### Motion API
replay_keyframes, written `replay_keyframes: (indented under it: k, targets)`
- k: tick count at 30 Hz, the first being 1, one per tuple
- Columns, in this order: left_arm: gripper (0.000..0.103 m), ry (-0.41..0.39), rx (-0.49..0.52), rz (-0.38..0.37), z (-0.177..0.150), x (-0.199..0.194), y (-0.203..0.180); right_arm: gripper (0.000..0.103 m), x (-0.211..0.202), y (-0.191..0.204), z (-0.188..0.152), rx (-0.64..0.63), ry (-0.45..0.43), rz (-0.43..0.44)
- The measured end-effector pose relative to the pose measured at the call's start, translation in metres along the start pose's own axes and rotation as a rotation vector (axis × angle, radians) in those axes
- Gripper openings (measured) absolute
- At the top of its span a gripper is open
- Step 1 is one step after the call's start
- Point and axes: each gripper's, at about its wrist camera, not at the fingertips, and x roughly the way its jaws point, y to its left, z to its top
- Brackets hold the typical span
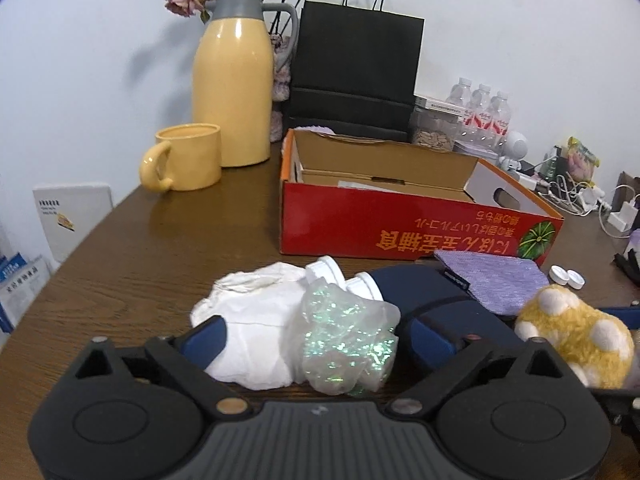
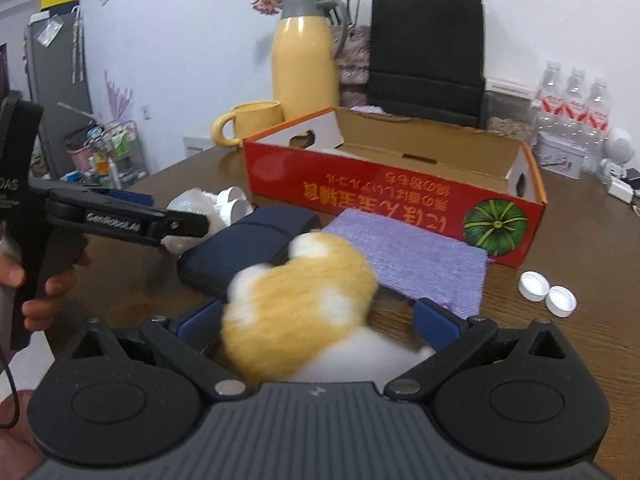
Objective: Organize objects
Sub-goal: 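Grasp the sparkly plastic bag with the left tool while the right tool grasps the plush sheep, then carry the bag and plush sheep into the box and open both tools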
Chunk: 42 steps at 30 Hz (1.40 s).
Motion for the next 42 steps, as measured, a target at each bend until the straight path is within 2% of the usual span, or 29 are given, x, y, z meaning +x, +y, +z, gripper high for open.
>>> replay_keyframes:
  k: [3, 4, 5, 6, 7, 9, 13, 27, 42]
  targets:
    - [0.083, -0.003, -0.014, -0.02, -0.001, 0.001, 0.001, 0.101, 0.0, 0.001, -0.002, -0.008, 0.008, 0.016]
    - [0.074, 0.0, -0.018, -0.032, -0.001, 0.001, 0.001, 0.096, 0.0, 0.001, -0.003, -0.005, 0.008, 0.019]
    - [0.061, 0.005, -0.021, -0.045, -0.002, 0.001, 0.001, 0.094, -0.001, 0.0, -0.004, 0.001, 0.008, 0.021]
    - [0.05, 0.012, -0.023, -0.059, -0.002, 0.001, 0.001, 0.087, -0.001, 0.0, -0.005, 0.005, 0.009, 0.021]
    - [0.043, 0.019, -0.027, -0.072, -0.002, 0.001, 0.001, 0.08, -0.001, -0.001, -0.005, 0.006, 0.009, 0.019]
    - [0.042, 0.002, -0.029, -0.079, -0.003, -0.004, 0.0, 0.072, -0.004, -0.002, -0.006, 0.009, -0.003, 0.031]
    - [0.041, -0.028, -0.03, -0.077, -0.001, -0.014, -0.002, 0.068, -0.013, -0.002, -0.005, -0.002, -0.029, 0.022]
    - [0.041, -0.113, 0.012, -0.086, 0.021, -0.037, -0.022, 0.067, -0.033, -0.005, 0.015, -0.049, -0.122, -0.065]
    - [0.041, -0.184, 0.007, -0.089, 0.068, -0.02, -0.054, 0.067, -0.021, -0.022, 0.062, -0.082, -0.215, -0.14]
